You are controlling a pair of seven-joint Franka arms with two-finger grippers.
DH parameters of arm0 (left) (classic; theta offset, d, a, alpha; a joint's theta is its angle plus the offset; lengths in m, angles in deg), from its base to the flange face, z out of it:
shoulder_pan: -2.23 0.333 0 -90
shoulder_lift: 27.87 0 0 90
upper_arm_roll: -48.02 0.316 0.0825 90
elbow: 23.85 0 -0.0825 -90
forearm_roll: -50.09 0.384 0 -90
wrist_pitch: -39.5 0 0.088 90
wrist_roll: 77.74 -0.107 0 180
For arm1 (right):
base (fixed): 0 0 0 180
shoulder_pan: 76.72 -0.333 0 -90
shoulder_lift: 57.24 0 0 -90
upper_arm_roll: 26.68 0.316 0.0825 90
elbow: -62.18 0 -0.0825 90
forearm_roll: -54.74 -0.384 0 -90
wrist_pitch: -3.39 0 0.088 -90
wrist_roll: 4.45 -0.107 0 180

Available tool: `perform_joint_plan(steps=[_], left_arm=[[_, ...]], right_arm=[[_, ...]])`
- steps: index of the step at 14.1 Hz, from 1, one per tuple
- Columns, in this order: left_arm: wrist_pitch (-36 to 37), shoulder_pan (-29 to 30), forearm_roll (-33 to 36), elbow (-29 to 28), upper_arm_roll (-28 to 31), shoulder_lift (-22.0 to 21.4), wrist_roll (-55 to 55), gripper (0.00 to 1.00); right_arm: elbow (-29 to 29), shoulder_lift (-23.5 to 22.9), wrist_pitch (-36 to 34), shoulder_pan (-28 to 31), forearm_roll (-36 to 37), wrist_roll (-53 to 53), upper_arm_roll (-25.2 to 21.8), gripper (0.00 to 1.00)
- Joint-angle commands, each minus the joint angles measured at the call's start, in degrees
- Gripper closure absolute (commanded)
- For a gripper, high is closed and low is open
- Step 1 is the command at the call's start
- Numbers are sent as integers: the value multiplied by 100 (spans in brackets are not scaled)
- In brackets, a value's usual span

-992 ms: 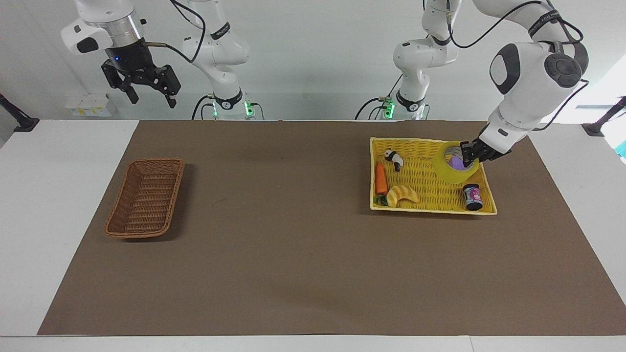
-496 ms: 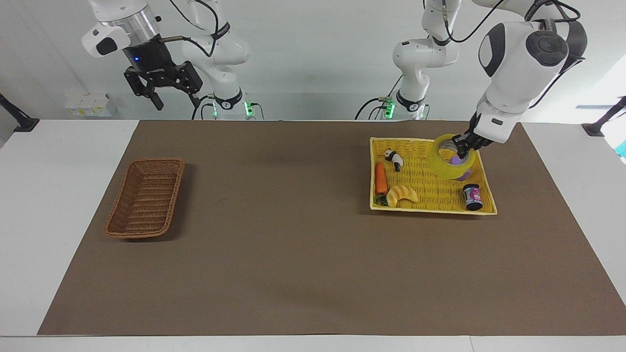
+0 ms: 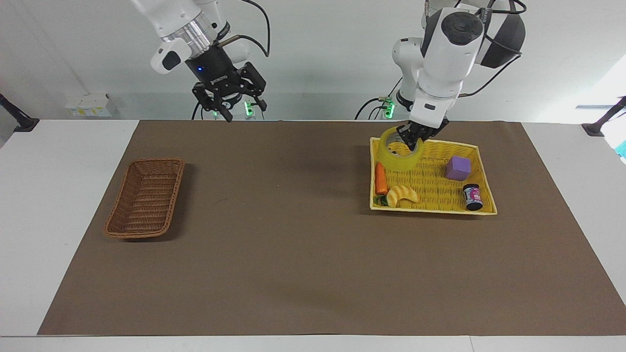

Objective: Move tape to another basket
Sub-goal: 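Carry the tape toward the basket while the right gripper reaches toward it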

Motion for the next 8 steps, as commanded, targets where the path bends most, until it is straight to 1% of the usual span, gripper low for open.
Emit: perform_joint_plan(steps=[1,3,4,5,8], left_arm=[[-250,-411,-472,417,101,237,574,100],[-777,-675,-937,409,101,229,838,100],[-944,-702,-1200,400,84,229,918,100],[-1068,-772,-1325,400,57,229,928,100],[-1489,-869,-1528,400,-57,237,1295,100]], right_arm=[[-438,58,352,-113,-666,-23,-9,0],[-789,49,651,-140,-1386,589,-18,0],[-912,67,739,-149,-1494,810,-18,0],[-974,93,749,-149,-1530,865,-18,0],[-1272,242,967,-149,-1556,804,-9,0]])
